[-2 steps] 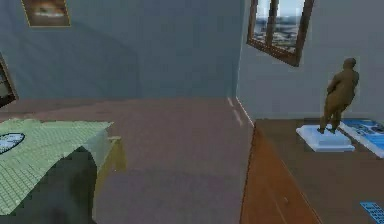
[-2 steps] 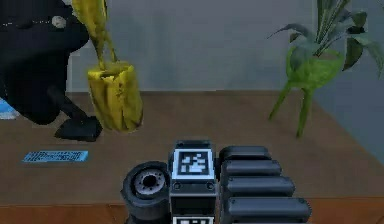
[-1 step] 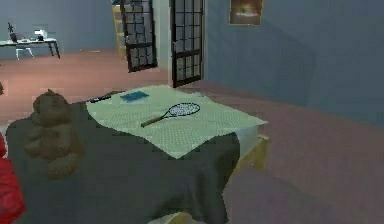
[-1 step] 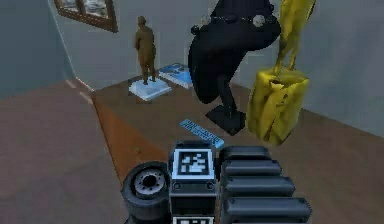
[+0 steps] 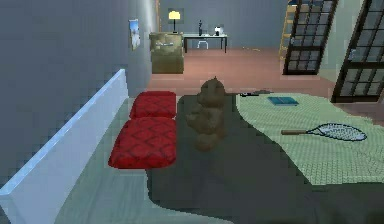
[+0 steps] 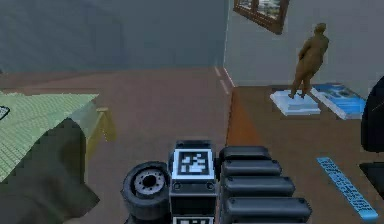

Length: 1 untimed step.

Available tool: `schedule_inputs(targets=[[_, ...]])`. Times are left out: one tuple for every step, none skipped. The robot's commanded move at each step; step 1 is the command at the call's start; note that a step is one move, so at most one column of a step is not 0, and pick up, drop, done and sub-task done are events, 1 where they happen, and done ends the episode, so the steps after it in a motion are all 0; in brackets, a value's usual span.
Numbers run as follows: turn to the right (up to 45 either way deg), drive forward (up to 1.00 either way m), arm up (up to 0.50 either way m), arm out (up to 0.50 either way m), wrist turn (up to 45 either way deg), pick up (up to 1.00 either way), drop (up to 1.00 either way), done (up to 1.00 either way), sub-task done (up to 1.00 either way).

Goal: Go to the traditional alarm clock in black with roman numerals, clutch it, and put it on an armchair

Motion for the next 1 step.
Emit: schedule_inputs(targets=[[0.0, 0.10, 0.00, 0.00, 0.0, 0.00, 0.00, 0.00, 0.00]])
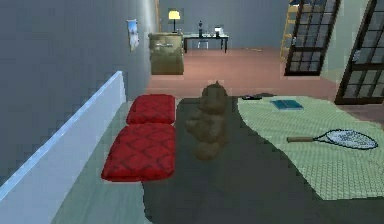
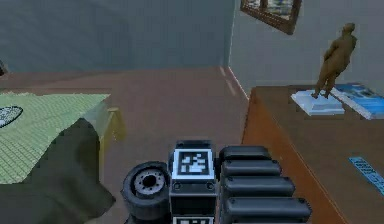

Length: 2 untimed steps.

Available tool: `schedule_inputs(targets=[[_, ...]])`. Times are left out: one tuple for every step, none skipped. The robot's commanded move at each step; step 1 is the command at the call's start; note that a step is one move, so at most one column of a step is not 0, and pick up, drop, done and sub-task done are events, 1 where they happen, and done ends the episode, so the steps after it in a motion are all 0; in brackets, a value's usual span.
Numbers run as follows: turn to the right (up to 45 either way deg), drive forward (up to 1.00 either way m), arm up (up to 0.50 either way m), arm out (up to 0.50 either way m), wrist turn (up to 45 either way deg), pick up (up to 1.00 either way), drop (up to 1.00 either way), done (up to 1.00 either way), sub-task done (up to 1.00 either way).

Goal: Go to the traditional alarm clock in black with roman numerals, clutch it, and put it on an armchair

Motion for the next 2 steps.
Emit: schedule_inputs(targets=[[45.0, 0.00, 0.00, 0.00, 0.0, 0.00, 0.00, 0.00, 0.00], [36.0, 0.00, 0.00, 0.00, 0.0, 0.00, 0.00, 0.00, 0.00]])
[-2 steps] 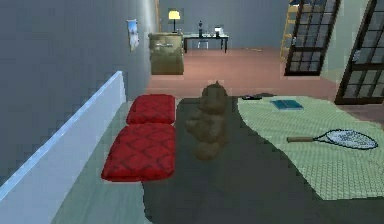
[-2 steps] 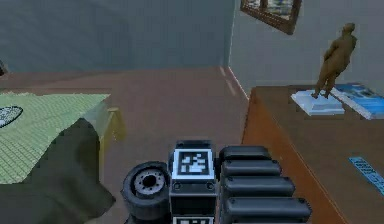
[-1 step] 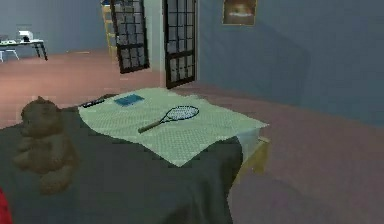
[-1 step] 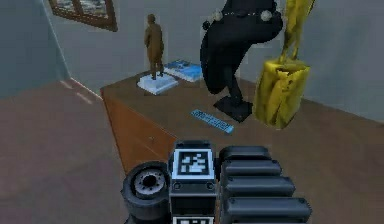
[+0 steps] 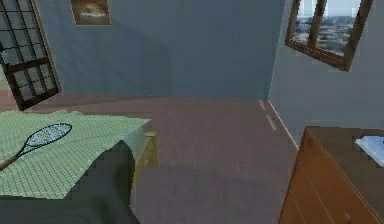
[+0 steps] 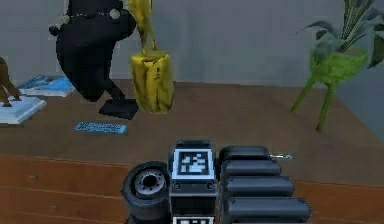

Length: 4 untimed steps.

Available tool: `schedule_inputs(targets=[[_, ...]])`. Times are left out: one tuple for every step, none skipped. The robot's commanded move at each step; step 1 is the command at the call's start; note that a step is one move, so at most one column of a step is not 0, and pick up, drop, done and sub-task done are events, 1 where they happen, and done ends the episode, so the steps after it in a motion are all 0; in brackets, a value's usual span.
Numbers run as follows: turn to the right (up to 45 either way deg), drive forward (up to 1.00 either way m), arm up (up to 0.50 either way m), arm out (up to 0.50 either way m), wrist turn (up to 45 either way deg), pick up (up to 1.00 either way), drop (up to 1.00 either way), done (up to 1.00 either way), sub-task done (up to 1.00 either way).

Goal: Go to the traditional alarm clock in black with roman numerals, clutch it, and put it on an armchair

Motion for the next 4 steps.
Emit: schedule_inputs(targets=[[3.0, 0.00, 0.00, 0.00, 0.0, 0.00, 0.00, 0.00, 0.00], [9.0, 0.00, 0.00, 0.00, 0.0, 0.00, 0.00, 0.00, 0.00], [0.0, 1.00, 0.00, 0.00, 0.0, 0.00, 0.00, 0.00, 0.00], [39.0, 0.00, 0.00, 0.00, 0.0, 0.00, 0.00, 0.00, 0.00]])
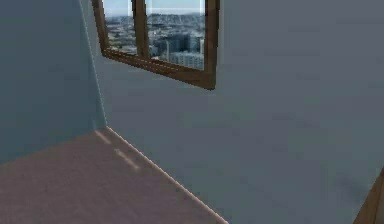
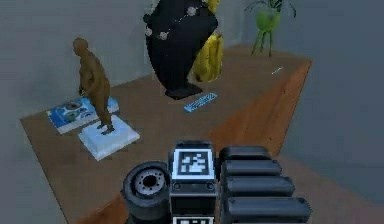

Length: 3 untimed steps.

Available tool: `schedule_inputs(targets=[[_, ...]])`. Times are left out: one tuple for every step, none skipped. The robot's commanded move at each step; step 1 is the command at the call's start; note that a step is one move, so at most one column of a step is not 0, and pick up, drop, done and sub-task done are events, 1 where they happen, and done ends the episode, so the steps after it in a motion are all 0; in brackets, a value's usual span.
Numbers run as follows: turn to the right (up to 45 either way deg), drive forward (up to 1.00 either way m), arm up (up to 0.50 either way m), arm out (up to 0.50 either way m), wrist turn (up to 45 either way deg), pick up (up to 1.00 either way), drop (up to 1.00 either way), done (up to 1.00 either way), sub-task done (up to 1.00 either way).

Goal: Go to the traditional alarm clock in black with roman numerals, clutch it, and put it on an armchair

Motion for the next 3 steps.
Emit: schedule_inputs(targets=[[0.0, 0.05, 0.00, 0.00, 0.0, 0.00, 0.00, 0.00, 0.00], [-45.0, 0.00, 0.00, 0.00, 0.0, 0.00, 0.00, 0.00, 0.00], [-45.0, 0.00, 0.00, 0.00, 0.0, 0.00, 0.00, 0.00, 0.00]])
